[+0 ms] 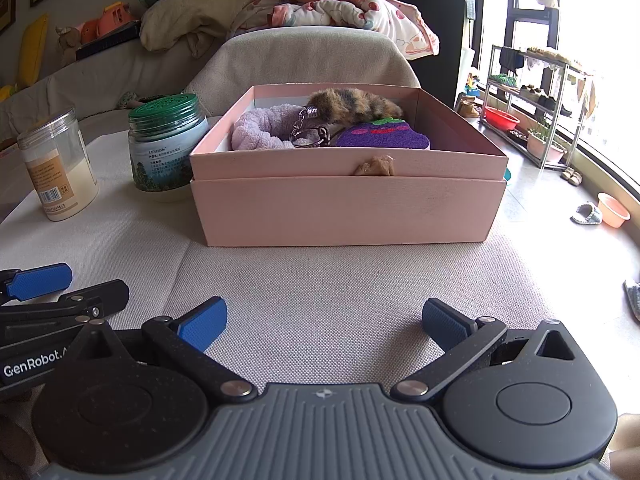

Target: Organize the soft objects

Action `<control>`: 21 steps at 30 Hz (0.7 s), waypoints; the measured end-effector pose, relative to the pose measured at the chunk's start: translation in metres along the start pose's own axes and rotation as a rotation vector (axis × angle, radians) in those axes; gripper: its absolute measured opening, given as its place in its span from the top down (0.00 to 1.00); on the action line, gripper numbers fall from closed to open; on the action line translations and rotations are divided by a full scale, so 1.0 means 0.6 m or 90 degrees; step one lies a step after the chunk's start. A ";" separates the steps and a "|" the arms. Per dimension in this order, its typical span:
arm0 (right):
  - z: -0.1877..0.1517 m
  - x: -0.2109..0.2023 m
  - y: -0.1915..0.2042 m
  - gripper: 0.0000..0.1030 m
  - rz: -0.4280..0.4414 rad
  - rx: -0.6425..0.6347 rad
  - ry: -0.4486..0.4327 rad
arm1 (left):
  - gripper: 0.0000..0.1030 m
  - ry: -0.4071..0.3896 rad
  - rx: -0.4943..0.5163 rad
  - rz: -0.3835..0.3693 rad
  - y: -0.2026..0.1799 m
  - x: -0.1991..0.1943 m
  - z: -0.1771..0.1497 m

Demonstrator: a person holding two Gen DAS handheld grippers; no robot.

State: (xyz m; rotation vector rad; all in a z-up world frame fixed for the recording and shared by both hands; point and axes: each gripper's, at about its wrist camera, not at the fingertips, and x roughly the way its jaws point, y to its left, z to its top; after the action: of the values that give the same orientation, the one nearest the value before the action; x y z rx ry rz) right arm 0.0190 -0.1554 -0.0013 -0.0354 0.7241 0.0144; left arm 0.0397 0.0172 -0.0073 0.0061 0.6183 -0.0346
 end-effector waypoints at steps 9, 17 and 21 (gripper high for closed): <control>0.000 0.000 0.000 0.00 0.000 0.000 0.000 | 0.38 0.000 0.000 -0.001 0.001 0.000 0.000; 0.000 0.000 0.001 0.00 0.000 0.000 0.000 | 0.38 0.000 0.000 -0.001 0.000 0.000 0.000; 0.000 0.000 0.000 0.00 0.000 0.000 0.000 | 0.38 0.000 0.000 0.000 -0.001 0.000 0.000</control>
State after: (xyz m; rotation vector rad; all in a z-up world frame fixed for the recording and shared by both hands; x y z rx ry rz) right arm 0.0189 -0.1552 -0.0013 -0.0356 0.7241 0.0143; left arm 0.0401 0.0169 -0.0073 0.0064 0.6182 -0.0352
